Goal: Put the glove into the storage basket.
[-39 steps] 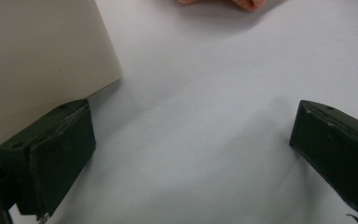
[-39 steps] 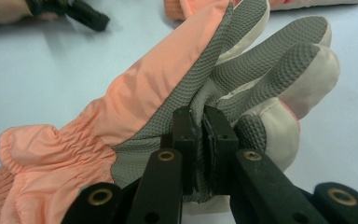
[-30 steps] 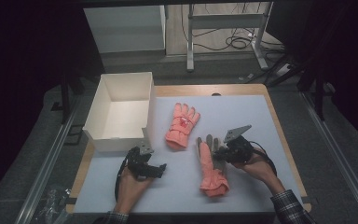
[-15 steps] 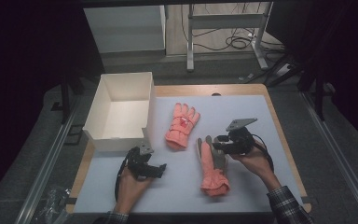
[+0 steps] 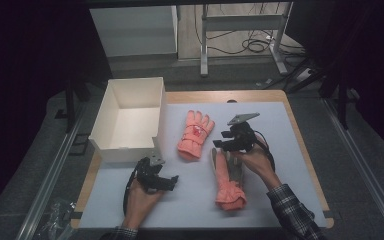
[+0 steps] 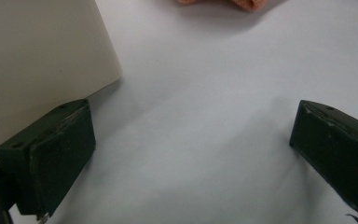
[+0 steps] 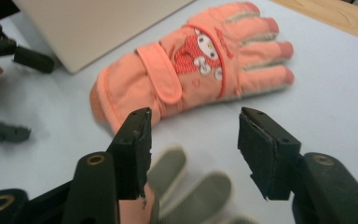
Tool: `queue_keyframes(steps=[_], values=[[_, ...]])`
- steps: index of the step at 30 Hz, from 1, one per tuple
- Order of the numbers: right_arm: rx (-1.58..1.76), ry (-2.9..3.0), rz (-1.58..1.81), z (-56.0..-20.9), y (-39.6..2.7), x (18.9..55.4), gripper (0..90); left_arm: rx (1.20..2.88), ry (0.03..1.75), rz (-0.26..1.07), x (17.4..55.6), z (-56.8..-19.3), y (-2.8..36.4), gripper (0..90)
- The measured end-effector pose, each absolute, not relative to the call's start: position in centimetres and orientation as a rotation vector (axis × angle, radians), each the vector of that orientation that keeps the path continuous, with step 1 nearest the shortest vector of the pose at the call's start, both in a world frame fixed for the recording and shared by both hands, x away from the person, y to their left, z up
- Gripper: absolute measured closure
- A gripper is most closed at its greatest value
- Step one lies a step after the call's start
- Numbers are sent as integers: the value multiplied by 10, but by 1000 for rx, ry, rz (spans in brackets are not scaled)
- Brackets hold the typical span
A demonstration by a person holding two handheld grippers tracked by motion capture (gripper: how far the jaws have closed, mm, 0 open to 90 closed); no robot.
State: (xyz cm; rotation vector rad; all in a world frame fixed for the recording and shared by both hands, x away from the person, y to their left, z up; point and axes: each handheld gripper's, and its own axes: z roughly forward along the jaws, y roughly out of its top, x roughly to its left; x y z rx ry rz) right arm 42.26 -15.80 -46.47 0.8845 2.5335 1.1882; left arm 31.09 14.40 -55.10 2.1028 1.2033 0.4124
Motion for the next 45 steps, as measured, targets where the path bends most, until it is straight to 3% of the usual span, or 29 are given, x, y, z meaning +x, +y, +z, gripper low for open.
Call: queue_keyframes(steps=[14, 24, 34, 37, 38, 39, 40, 41, 45], values=[[973, 2536, 1183, -474, -120, 459, 432, 2105, 1203, 413, 311, -551, 144, 1], [918, 2567, 1089, -484, -90, 481, 473, 2103, 1203, 412, 311, -551, 144, 1], [969, 2610, 963, -501, -73, 499, 435, 2102, 1204, 411, 311, -551, 144, 1], [1001, 2644, 986, -507, -74, 504, 550, 2103, 1204, 411, 311, -551, 144, 1], [1001, 2644, 986, -507, -74, 504, 550, 2103, 1204, 411, 311, -551, 144, 1], [1022, 2656, 998, -508, -75, 503, 664, 2104, 1204, 411, 311, -551, 144, 1], [1022, 2656, 998, -508, -75, 503, 664, 2104, 1204, 411, 311, -551, 144, 1], [1068, 2650, 1010, -508, -76, 501, 759, 2103, 1204, 410, 311, -551, 144, 1], [1066, 2643, 1029, -508, -77, 499, 839, 2102, 1204, 409, 311, -551, 144, 1]])
